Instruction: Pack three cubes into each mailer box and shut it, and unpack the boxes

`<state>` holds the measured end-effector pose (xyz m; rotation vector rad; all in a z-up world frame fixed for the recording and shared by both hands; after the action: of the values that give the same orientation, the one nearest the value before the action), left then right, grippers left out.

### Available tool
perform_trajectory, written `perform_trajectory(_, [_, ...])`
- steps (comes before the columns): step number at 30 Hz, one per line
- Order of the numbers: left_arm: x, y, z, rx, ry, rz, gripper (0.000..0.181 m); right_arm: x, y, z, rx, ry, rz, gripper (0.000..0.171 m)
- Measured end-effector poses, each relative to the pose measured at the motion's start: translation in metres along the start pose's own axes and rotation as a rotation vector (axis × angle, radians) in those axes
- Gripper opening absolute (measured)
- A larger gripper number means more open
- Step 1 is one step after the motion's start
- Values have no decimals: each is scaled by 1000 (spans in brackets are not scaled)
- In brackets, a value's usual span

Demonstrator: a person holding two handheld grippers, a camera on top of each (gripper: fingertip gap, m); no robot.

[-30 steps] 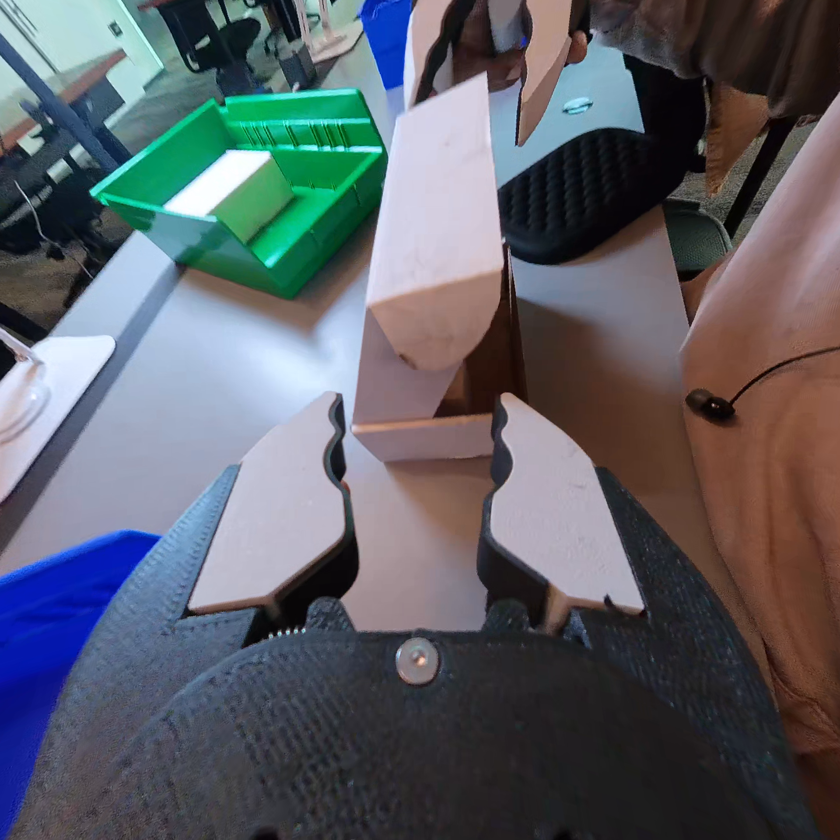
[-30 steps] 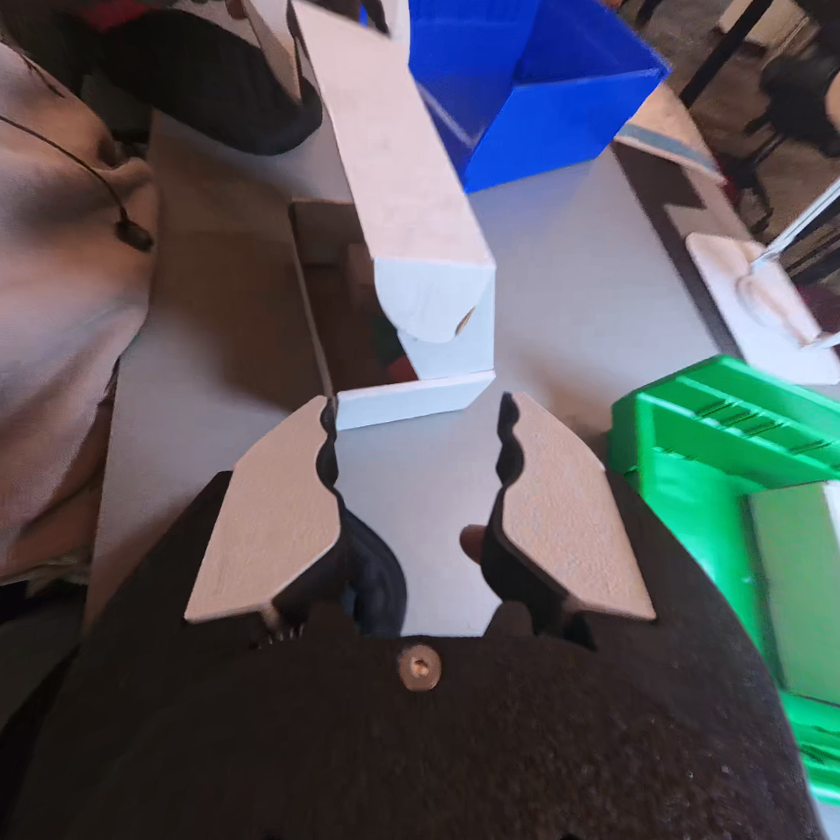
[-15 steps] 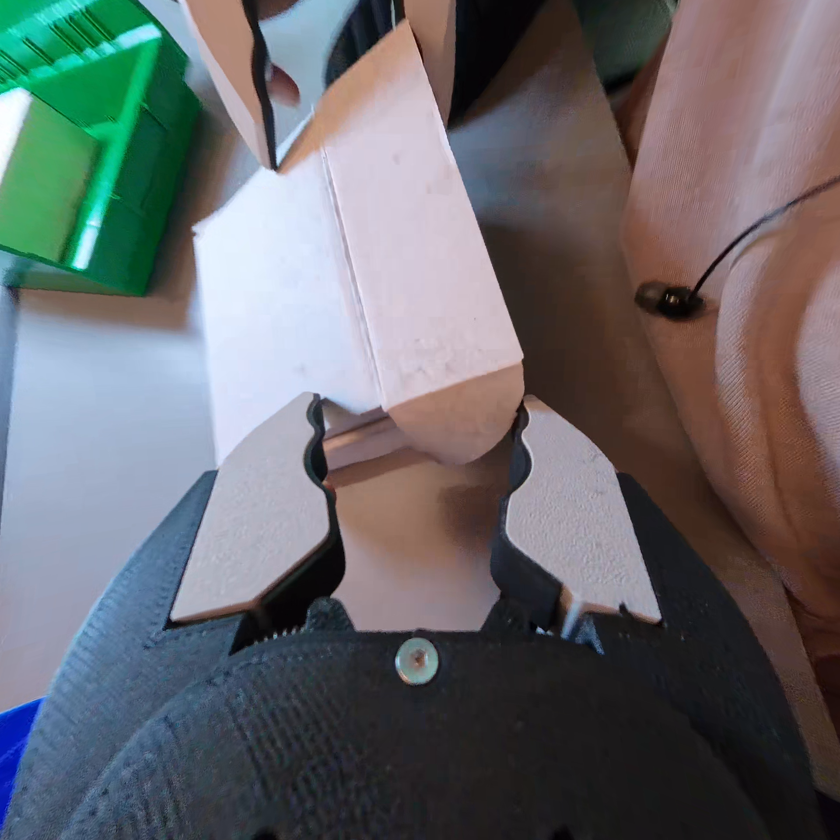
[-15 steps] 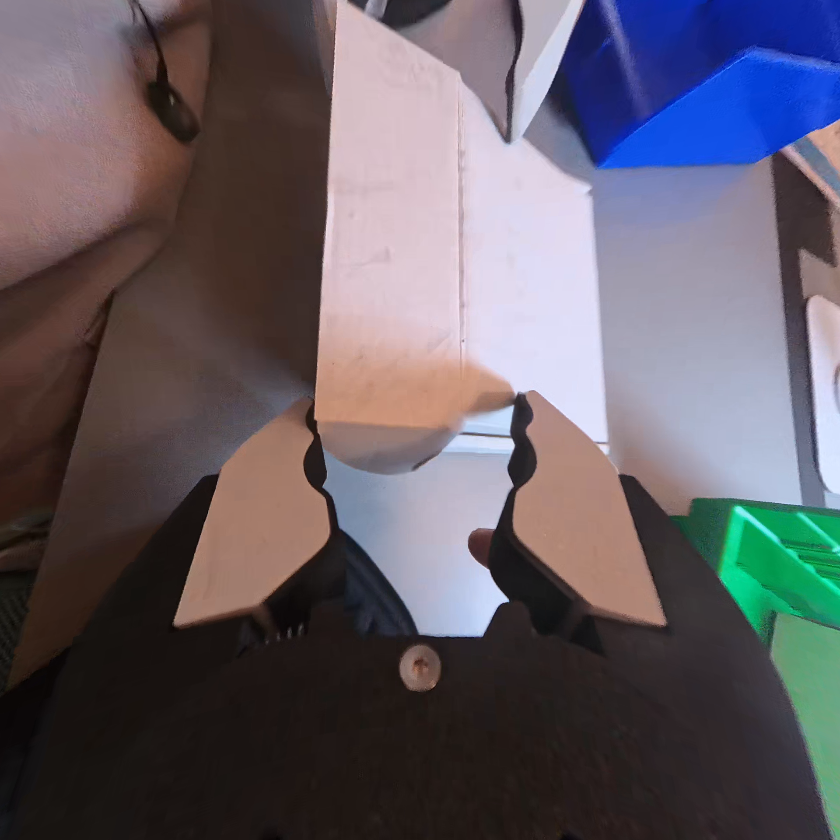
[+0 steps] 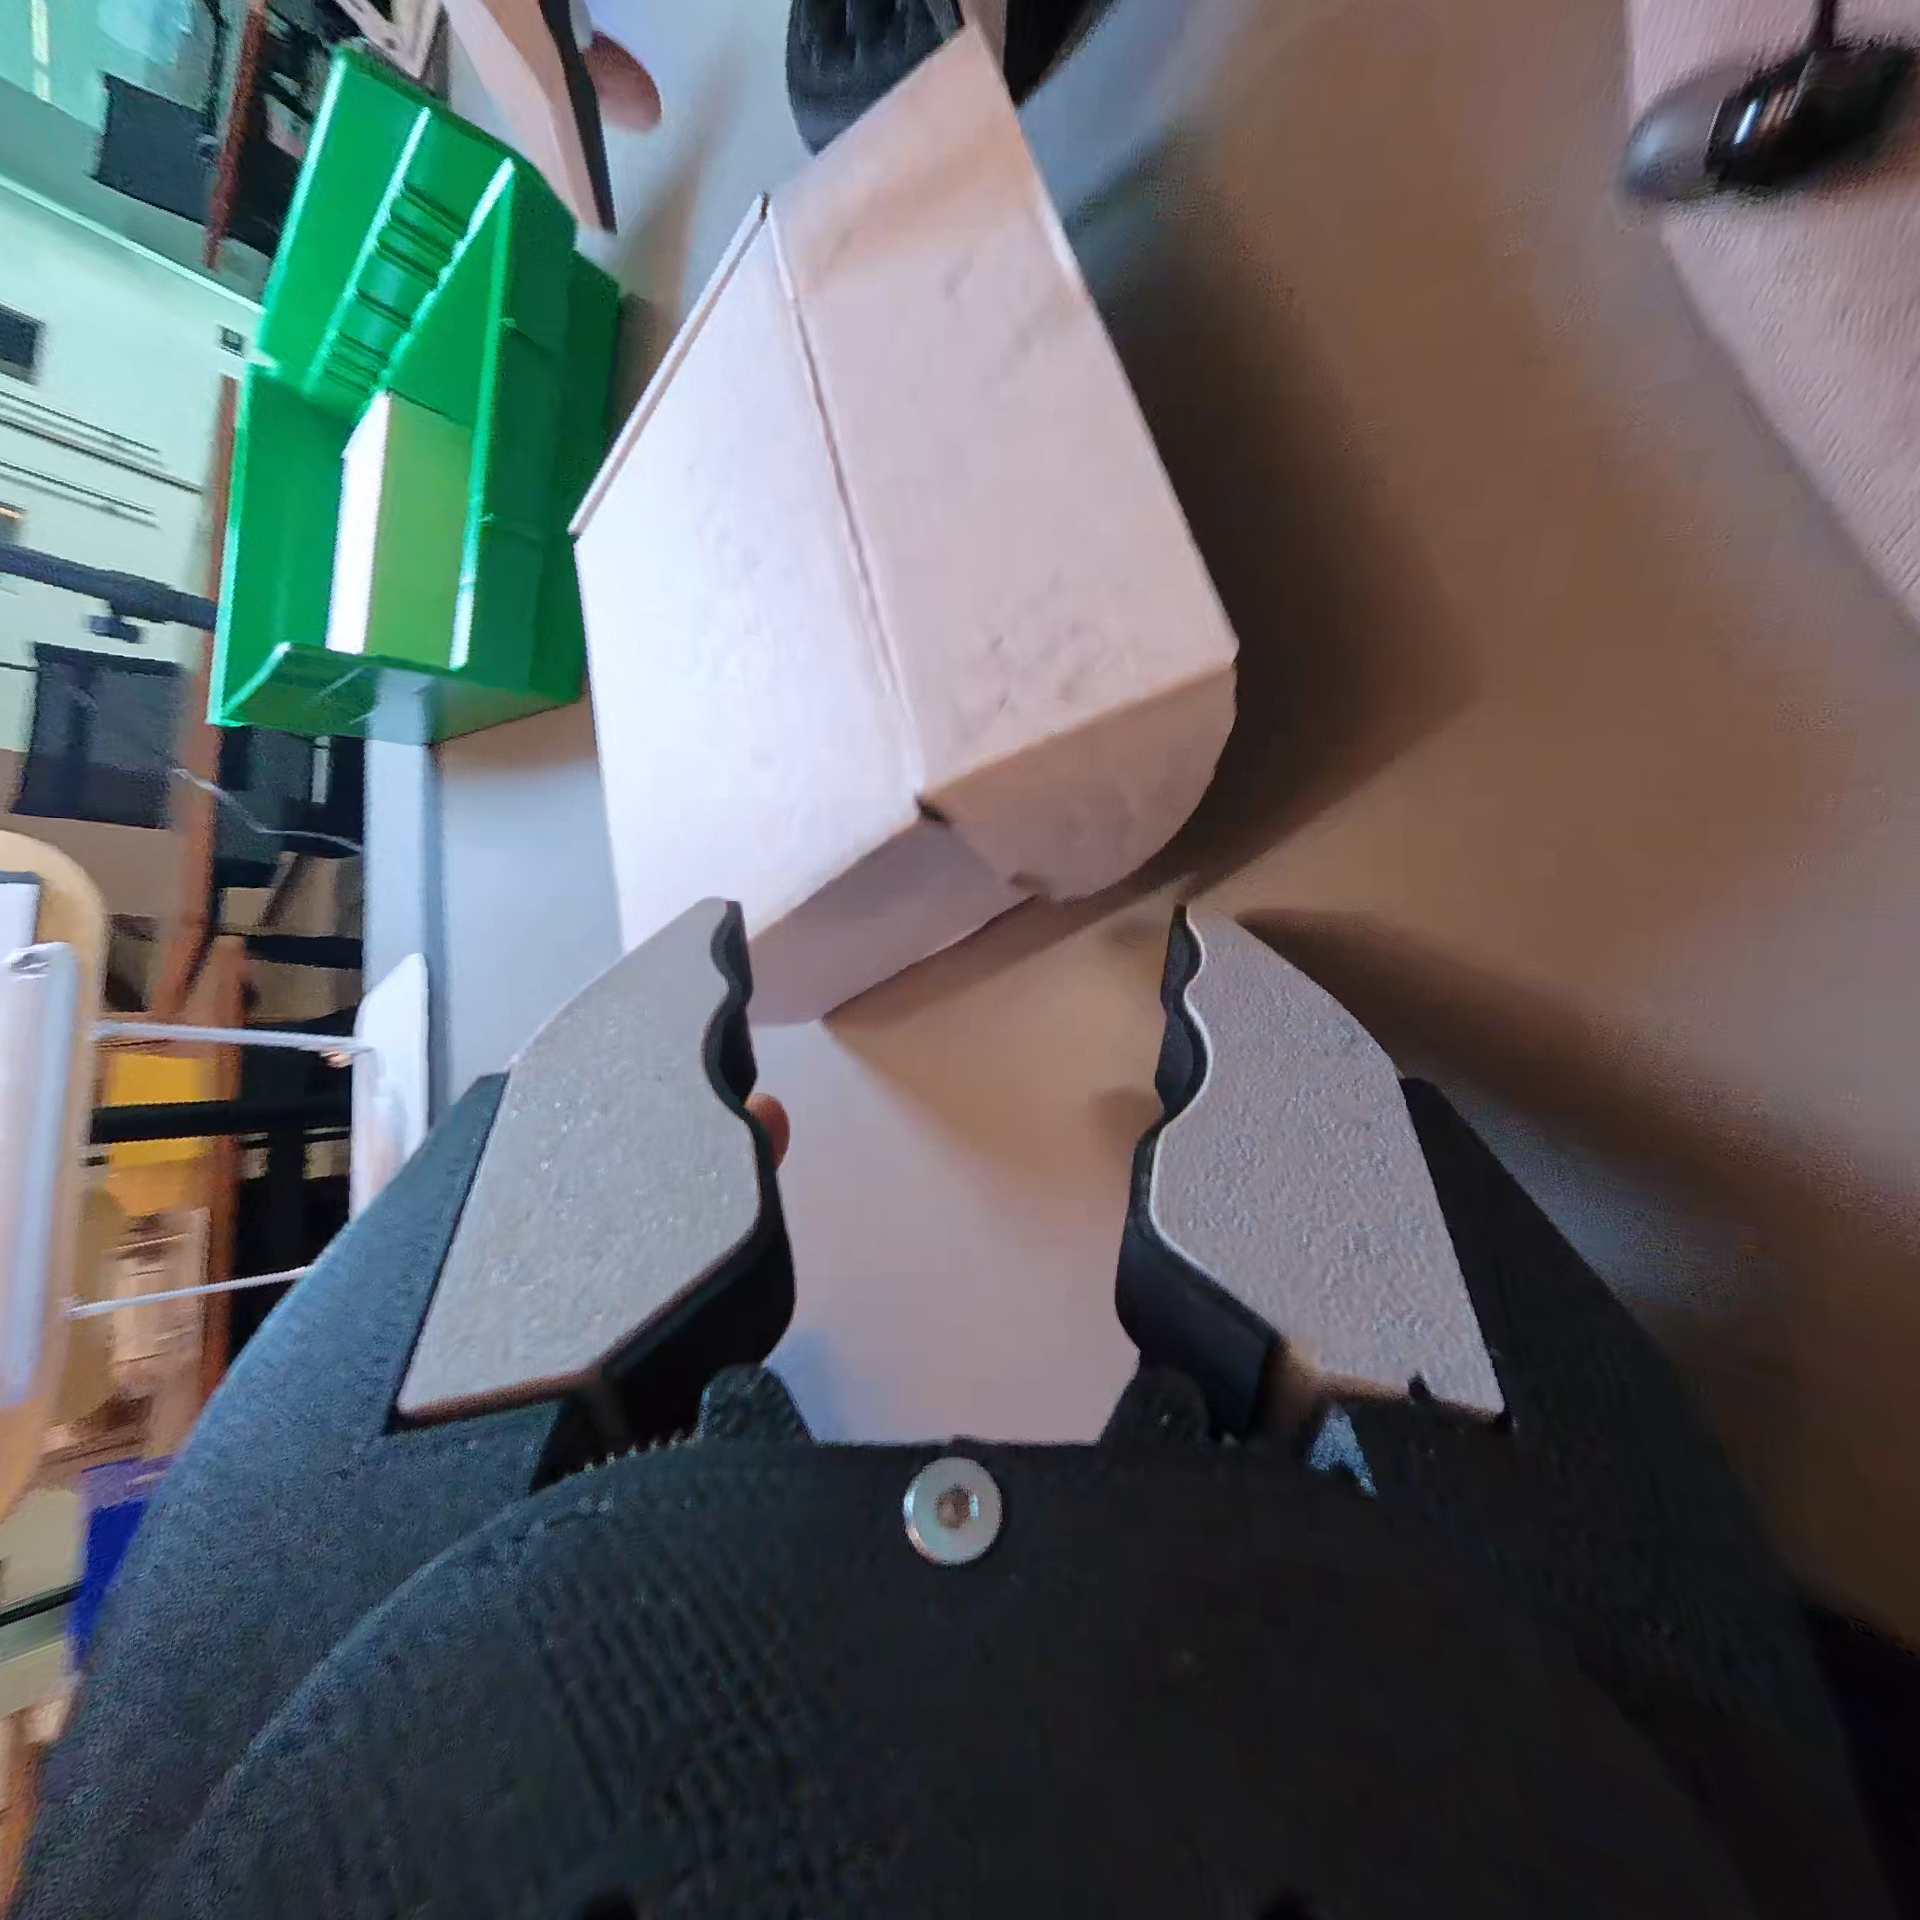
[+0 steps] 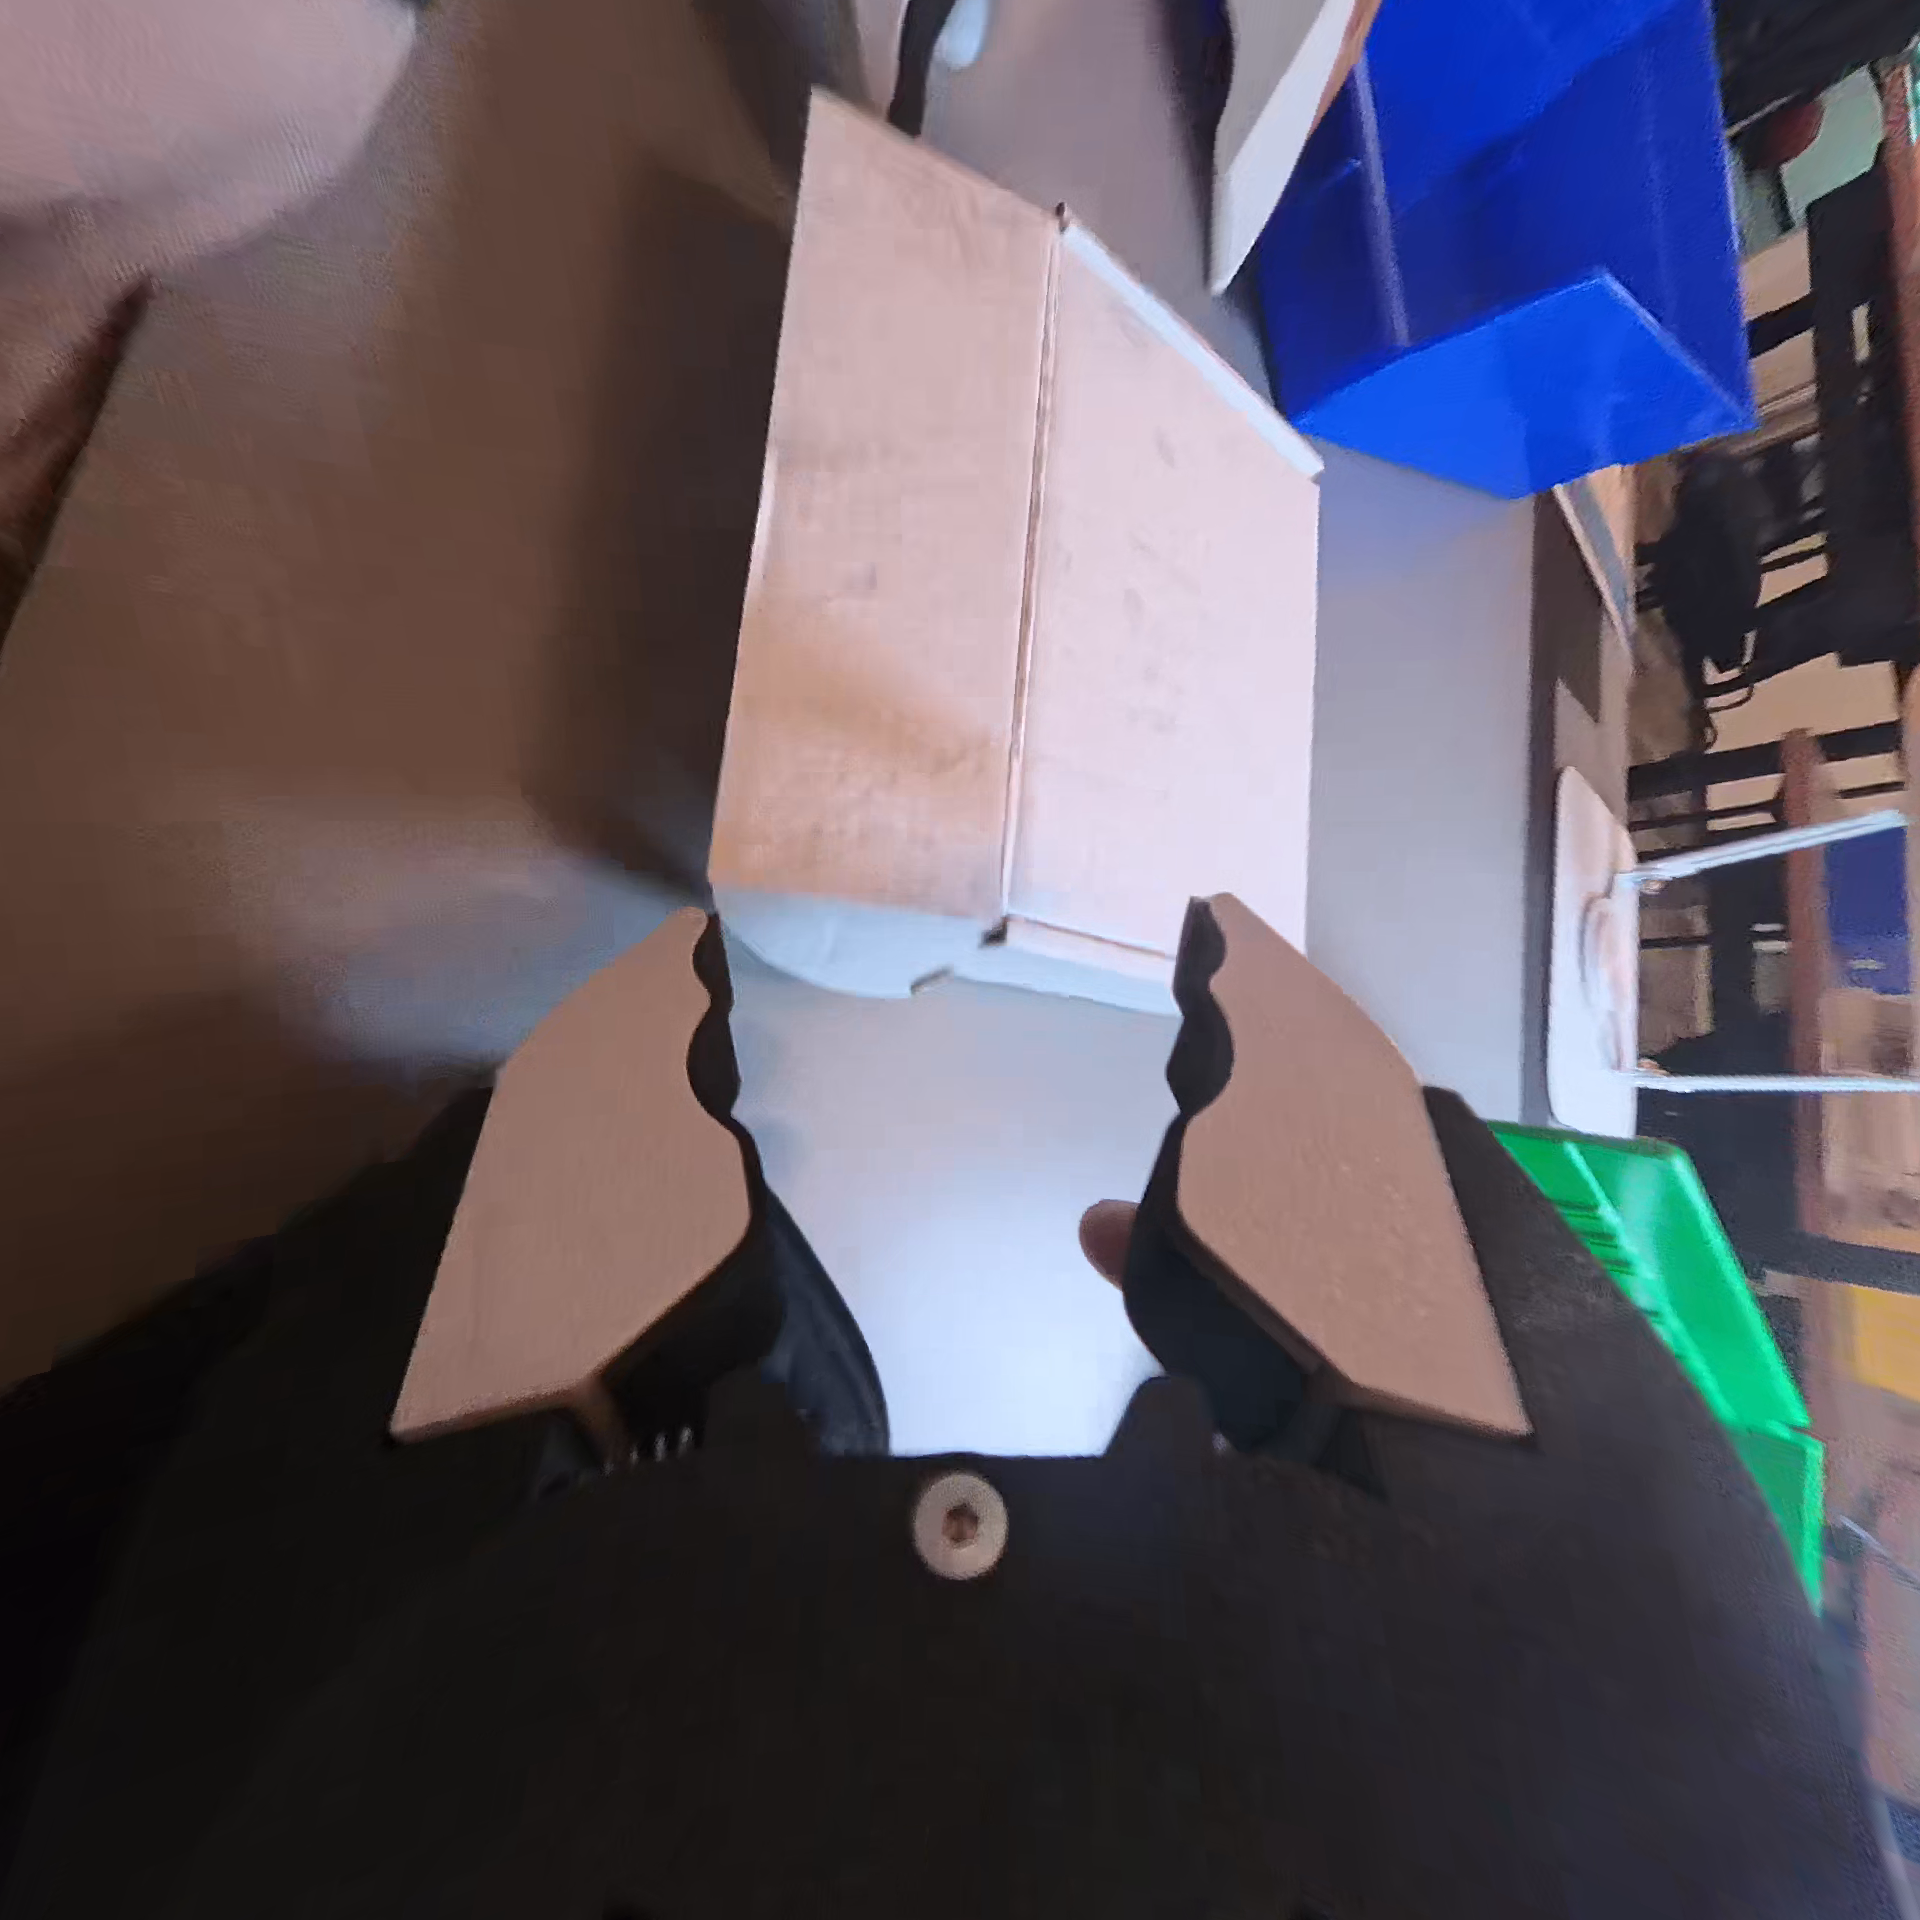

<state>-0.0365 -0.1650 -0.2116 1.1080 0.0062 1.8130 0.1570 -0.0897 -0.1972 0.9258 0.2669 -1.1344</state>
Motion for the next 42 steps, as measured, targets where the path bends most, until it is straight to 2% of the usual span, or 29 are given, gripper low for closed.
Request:
perform_trajectory(1, [3, 4, -4, 14, -26, 12, 76, -2, 5, -4, 34, 39, 3, 83])
perform_trajectory(6, [11, 0, -13, 47, -176, 27, 79, -18, 14, -31, 138, 200, 17, 78])
perform_trajectory(11, [20, -24, -10, -6, -295, 15, 79, -17, -15, -34, 108, 290, 87, 73])
perform_trajectory(14, [17, -31, -10, -1, -293, -70, 62, -17, -26, -26, 94, 317, 119, 72])
perform_trajectory(16, [21, -29, -12, -7, -162, -97, 64, -18, -27, -26, 89, 279, 120, 72])
perform_trajectory(19, [37, -15, -15, -52, 82, -144, 64, -26, -22, -15, 9, 60, 131, 69])
perform_trajectory(25, [73, 8, -20, -309, 854, -328, 59, -73, -4, -11, -205, -643, 270, 60])
perform_trajectory(27, [73, 4, -32, -343, 1003, -374, 58, -83, -7, -19, -288, -857, 337, 59])
perform_trajectory(29, [73, 3, -35, -392, 1092, -382, 58, -87, -11, -27, -374, -979, 375, 59])
perform_trajectory(35, [77, 15, -38, -384, 1014, -285, 57, -88, -11, -31, -484, -1047, 367, 57])
perform_trajectory(38, [87, 30, -35, -362, 909, -253, 59, -88, -2, -28, -446, -965, 366, 68])
perform_trajectory(42, [109, 47, -22, -384, 796, -236, 58, -102, 13, -18, -439, -856, 355, 69])
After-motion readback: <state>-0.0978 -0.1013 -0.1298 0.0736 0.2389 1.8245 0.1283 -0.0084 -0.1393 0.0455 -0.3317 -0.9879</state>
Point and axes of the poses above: each gripper's, where its closed fingertips meet, y back along the fingers, z out of its top, x = y × z across the jaws, the point moved 4 cm from there along y, back along the fingers, and after that the axes turned 14 degrees about -x, right-handed, at the moved point
